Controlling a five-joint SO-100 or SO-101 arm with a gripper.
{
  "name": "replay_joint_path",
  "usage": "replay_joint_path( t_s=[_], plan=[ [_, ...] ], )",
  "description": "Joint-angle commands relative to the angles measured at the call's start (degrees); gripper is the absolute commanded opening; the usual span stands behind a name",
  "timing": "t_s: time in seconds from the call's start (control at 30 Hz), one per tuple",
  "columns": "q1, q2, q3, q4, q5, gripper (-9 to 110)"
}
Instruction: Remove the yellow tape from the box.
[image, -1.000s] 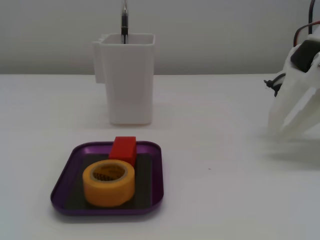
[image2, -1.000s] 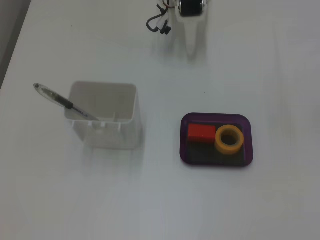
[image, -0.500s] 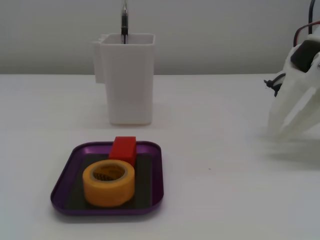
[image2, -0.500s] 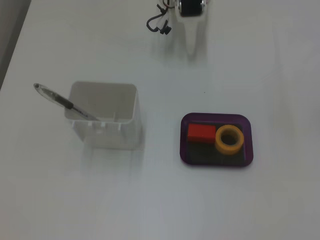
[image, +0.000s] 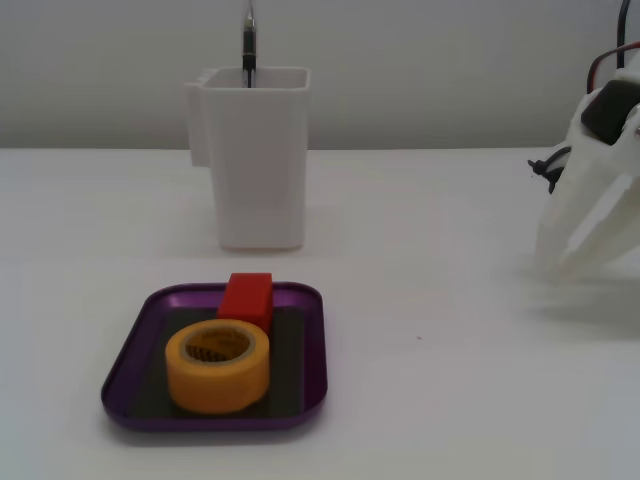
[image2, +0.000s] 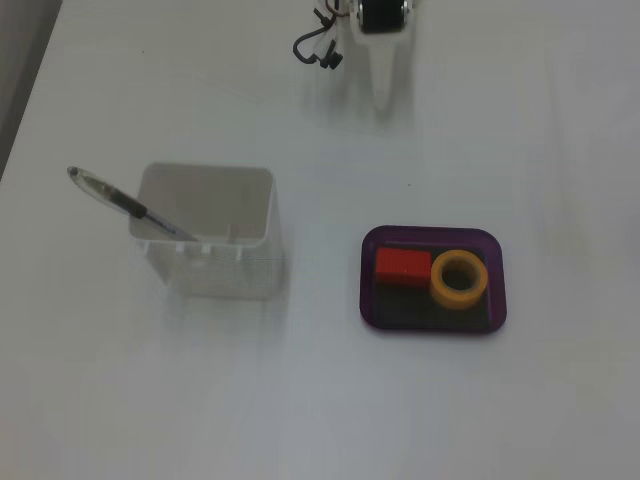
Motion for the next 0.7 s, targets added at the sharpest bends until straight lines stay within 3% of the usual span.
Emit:
replay_joint_path(
  t_s=[0.0, 0.67],
  plan=[
    [-0.5, 4.9, -0.3, -0.6, -0.1, 0],
    [0.4, 4.1, -9.1, -1.1, -0.4, 2]
  ],
)
